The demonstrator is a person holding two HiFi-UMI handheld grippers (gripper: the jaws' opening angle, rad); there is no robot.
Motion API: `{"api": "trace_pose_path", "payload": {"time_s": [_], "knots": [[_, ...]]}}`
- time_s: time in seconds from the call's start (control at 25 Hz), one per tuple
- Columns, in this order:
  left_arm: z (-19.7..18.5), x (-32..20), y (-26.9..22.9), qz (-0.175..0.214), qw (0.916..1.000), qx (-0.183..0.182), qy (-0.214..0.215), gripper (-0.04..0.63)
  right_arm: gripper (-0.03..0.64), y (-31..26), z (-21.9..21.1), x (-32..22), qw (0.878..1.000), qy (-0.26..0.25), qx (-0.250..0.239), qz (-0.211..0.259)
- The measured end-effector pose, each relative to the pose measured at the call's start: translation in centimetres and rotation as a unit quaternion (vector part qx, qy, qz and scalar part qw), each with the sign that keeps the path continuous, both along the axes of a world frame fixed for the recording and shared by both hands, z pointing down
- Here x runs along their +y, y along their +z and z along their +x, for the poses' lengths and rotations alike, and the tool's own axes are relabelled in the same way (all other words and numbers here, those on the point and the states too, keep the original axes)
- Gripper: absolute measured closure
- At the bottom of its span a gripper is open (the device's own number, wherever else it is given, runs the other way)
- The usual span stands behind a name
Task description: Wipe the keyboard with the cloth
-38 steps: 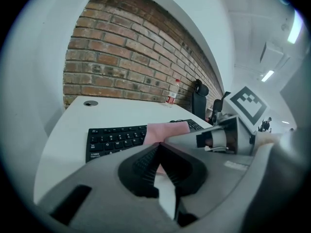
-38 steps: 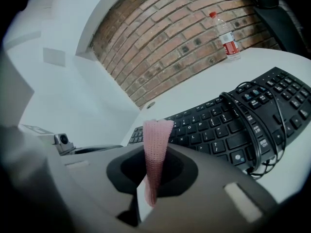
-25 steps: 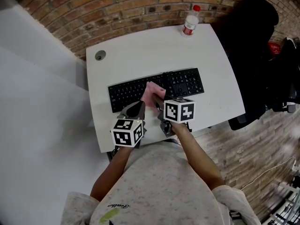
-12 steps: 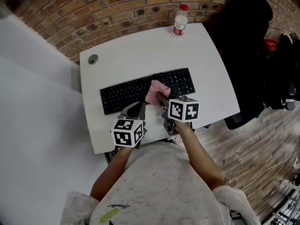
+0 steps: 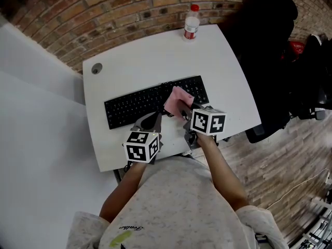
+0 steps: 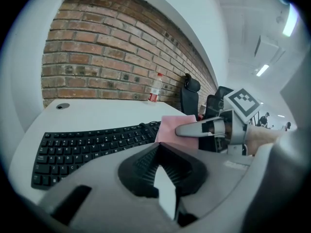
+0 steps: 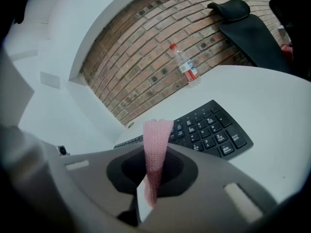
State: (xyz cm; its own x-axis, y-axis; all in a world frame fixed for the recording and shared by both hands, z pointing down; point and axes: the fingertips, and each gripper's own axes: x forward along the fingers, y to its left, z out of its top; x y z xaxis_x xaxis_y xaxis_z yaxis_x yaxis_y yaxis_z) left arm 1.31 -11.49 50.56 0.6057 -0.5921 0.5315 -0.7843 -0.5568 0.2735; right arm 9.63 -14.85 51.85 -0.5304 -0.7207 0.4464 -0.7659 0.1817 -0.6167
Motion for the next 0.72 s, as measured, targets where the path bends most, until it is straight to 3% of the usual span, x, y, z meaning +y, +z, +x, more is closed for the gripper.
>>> {"api": "trace_pose_path", "payload": {"time_s": [0.72], "knots": [[4.2, -1.1, 0.6, -0.005, 1.0, -0.001, 0.008, 0.598, 0.591, 1.1, 5.6, -0.8, 1.0, 0.021, 0.002, -0.01]]}}
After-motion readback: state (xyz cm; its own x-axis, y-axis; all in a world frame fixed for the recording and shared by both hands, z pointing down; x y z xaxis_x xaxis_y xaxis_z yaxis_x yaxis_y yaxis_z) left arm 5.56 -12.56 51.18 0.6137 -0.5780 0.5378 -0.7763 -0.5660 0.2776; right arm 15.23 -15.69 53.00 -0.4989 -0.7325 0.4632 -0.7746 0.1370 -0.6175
